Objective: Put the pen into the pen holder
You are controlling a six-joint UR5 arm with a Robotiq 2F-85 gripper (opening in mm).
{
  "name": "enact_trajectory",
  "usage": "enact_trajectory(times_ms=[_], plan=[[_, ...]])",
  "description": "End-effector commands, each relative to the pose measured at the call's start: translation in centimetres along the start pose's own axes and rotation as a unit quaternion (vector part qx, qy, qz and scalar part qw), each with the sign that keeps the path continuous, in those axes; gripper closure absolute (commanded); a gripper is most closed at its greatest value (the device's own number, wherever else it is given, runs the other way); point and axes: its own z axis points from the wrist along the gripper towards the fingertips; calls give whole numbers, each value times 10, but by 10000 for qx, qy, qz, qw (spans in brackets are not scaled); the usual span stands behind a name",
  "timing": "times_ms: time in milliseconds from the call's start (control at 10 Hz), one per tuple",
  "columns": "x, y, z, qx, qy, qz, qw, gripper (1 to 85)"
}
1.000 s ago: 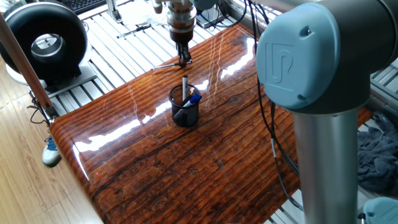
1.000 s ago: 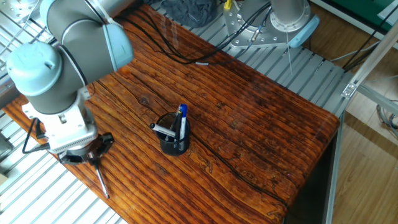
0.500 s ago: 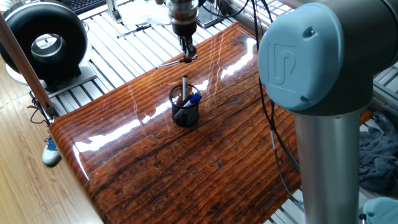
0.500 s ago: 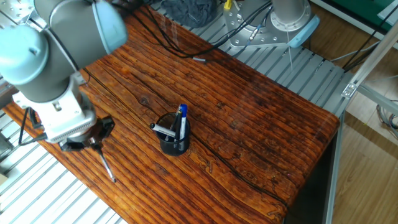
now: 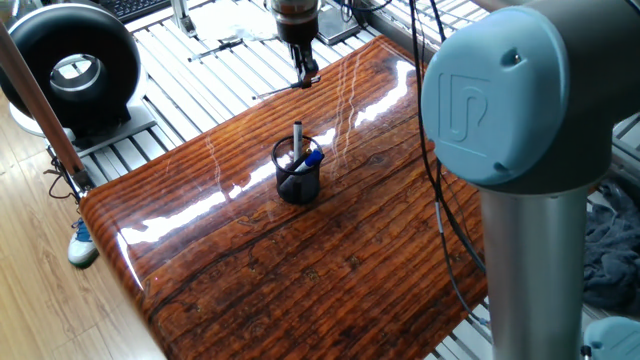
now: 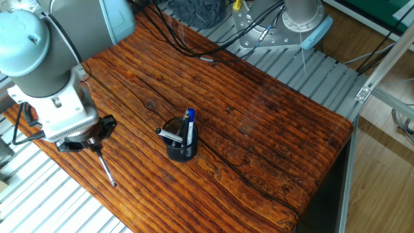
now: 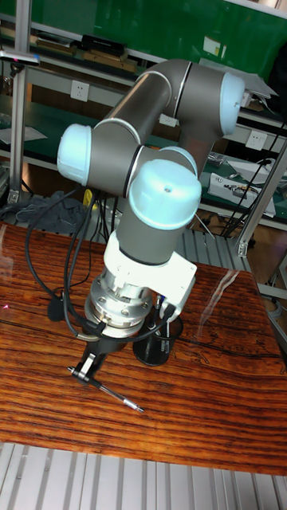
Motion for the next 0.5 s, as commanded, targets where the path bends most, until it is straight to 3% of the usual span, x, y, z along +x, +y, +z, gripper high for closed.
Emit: enact_trajectory(times_ms=[0, 400], plan=[[11, 1, -5, -48, 183, -268, 9995, 843], [13, 0, -5, -39, 228, -166, 9996, 843]])
